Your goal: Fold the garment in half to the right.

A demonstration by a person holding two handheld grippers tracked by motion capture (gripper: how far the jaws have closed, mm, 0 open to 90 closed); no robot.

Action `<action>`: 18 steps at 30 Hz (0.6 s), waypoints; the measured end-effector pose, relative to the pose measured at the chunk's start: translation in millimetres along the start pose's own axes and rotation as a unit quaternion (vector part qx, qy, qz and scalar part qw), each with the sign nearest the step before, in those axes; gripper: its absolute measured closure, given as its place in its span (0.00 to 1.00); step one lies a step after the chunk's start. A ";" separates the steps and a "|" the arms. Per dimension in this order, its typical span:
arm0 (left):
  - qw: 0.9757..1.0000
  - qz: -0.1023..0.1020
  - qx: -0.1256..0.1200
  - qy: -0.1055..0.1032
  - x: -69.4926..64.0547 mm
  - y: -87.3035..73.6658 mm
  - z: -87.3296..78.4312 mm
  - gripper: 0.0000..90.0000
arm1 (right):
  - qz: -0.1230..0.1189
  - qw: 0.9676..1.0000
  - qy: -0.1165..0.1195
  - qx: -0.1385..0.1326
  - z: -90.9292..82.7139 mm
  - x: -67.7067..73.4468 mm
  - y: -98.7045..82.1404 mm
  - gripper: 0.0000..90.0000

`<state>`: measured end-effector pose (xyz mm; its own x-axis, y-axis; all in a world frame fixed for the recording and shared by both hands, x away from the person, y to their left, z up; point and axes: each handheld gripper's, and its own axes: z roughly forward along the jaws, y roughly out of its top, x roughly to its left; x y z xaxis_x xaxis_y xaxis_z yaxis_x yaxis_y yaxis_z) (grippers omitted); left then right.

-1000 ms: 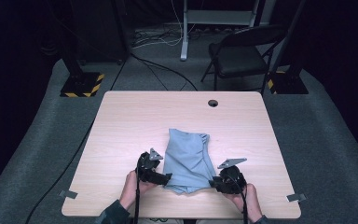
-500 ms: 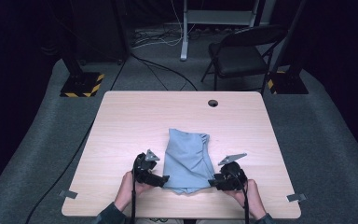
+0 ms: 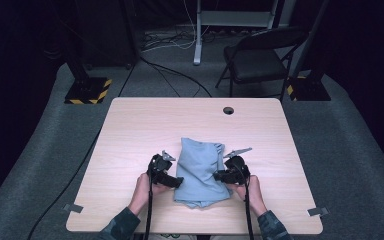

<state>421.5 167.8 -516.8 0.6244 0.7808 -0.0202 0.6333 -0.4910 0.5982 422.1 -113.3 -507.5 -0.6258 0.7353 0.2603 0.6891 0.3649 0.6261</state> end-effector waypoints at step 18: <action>1.000 0.011 -0.018 0.004 -11.2 -6.0 -7.6 0.13 | -0.017 0.998 -0.034 -0.055 -24.8 -3.8 -3.6 0.66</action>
<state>407.3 165.0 -514.1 0.6340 0.7733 -0.0004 0.6026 -0.4938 0.6269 412.9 -131.5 -492.4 -0.6190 0.7620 0.1904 0.6214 0.3269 0.7120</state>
